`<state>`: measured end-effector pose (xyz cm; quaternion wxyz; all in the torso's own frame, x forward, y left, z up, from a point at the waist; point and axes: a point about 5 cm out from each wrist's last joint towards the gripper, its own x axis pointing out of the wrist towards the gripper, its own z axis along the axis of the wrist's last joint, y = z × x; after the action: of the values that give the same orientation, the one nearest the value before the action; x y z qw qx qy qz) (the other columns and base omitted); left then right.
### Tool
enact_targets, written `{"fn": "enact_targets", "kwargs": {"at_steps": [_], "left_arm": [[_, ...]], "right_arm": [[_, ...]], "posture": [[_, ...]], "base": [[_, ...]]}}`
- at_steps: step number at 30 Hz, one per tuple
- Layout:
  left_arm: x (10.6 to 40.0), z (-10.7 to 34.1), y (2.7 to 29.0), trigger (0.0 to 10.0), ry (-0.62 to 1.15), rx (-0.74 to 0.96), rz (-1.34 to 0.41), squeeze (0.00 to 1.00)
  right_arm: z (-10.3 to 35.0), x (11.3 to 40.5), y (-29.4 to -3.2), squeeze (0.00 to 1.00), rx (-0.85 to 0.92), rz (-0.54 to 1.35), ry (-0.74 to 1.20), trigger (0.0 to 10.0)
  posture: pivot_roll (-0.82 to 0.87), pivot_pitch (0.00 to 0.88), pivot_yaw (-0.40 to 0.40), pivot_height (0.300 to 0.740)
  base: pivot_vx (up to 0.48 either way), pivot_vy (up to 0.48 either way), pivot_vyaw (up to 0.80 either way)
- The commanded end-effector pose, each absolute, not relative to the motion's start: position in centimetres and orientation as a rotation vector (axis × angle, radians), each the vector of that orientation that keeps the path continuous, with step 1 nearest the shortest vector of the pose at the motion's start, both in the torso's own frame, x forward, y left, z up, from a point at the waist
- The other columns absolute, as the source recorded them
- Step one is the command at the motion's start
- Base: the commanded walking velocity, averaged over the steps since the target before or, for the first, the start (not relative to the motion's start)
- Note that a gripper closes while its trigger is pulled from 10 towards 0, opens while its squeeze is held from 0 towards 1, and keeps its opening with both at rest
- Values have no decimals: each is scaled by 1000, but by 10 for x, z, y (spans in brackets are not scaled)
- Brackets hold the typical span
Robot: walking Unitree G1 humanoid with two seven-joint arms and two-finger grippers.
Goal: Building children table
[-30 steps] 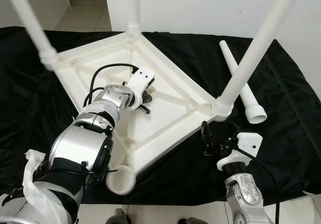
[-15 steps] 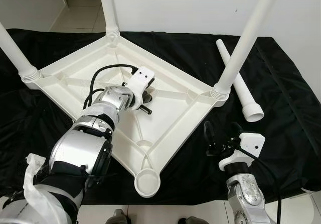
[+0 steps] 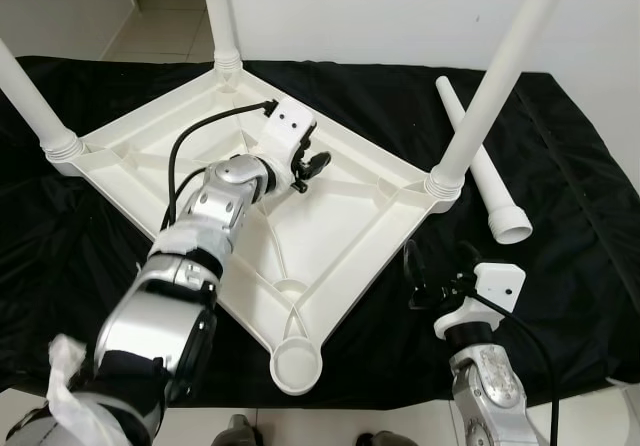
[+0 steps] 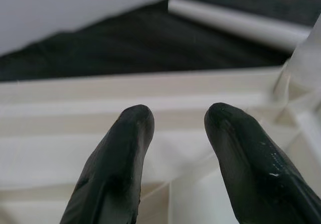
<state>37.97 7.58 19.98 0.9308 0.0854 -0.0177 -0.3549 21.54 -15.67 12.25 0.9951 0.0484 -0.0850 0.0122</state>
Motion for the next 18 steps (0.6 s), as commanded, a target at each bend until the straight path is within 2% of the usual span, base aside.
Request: {"fn": "enact_targets", "kwargs": {"at_steps": [1,2,5,7,12,14,18], "left_arm": [[369,206,68,10000,-67,178,-984,0],[364,210,69,10000,-145,151,-999,0],[357,211,70,10000,-186,124,-1027,0],[339,211,72,10000,-265,86,-1100,0],[323,209,72,10000,-305,63,-1172,0],[304,201,69,10000,-300,77,-1276,0],[287,195,69,10000,-297,92,-1366,0]], "right_arm": [[120,216,-156,0,95,26,-159,10000],[120,217,-156,0,93,27,-161,10000],[121,218,-157,0,90,25,-165,10000],[124,222,-163,0,75,-9,-182,10000],[128,226,-170,0,64,-36,-197,10000],[130,230,-177,0,52,-49,-204,10000],[132,234,-181,0,36,-47,-209,10000]], "posture": [[-29,38,18,740],[-26,37,13,740],[-19,35,2,740],[-13,32,-12,740],[-5,29,-25,740],[6,23,-40,740],[8,21,-43,740]], "base": [[0,0,0],[0,0,0],[0,0,0],[0,0,0],[0,0,0],[0,0,0],[0,0,0]]}}
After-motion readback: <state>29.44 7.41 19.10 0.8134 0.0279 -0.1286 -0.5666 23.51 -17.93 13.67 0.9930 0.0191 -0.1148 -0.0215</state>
